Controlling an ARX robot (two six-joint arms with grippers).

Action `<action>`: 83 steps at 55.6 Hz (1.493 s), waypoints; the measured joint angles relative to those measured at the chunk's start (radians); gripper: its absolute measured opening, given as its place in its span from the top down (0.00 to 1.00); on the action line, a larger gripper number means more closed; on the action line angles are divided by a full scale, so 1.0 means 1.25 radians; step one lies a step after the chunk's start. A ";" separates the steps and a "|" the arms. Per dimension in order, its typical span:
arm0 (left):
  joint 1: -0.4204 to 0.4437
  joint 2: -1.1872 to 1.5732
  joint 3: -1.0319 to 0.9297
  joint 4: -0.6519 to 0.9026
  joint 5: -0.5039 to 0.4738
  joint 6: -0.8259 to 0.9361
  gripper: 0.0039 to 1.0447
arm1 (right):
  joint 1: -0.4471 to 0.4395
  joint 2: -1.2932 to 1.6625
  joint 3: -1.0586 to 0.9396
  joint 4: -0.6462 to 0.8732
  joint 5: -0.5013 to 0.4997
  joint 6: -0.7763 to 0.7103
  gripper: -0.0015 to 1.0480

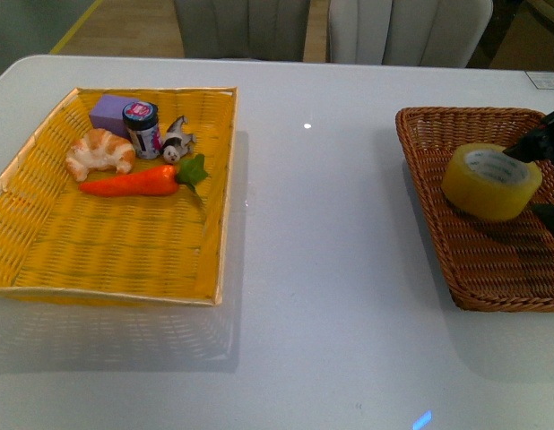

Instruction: Move tape to another basket

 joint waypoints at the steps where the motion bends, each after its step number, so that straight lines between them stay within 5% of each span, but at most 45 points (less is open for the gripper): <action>1: 0.000 -0.007 0.000 -0.007 0.000 0.000 0.99 | -0.006 -0.014 -0.012 0.008 -0.004 -0.005 0.09; 16: 0.000 -0.091 0.000 -0.089 0.000 0.000 0.99 | -0.073 -0.294 -0.223 0.060 -0.090 -0.064 0.09; 24: 0.000 -0.136 0.000 -0.134 0.000 0.000 0.99 | -0.124 -0.656 -0.391 -0.062 -0.139 -0.168 0.10; 31: 0.000 -0.166 0.000 -0.164 0.000 0.000 0.99 | -0.100 -0.856 -0.502 0.039 -0.096 -0.493 0.34; 36: 0.000 -0.209 0.000 -0.216 0.000 0.000 0.99 | -0.069 -0.915 -0.543 0.020 -0.067 -0.604 0.49; 48: 0.000 -0.305 0.000 -0.316 0.000 0.000 0.99 | 0.011 -1.061 -0.630 -0.038 0.011 -0.676 0.98; 67: 0.000 -0.305 0.000 -0.316 0.000 0.000 0.99 | 0.126 -1.259 -0.666 -0.194 0.119 -0.687 0.98; 83: 0.000 -0.305 0.000 -0.316 0.000 0.000 0.99 | 0.131 -1.406 -0.667 -0.331 0.126 -0.687 0.98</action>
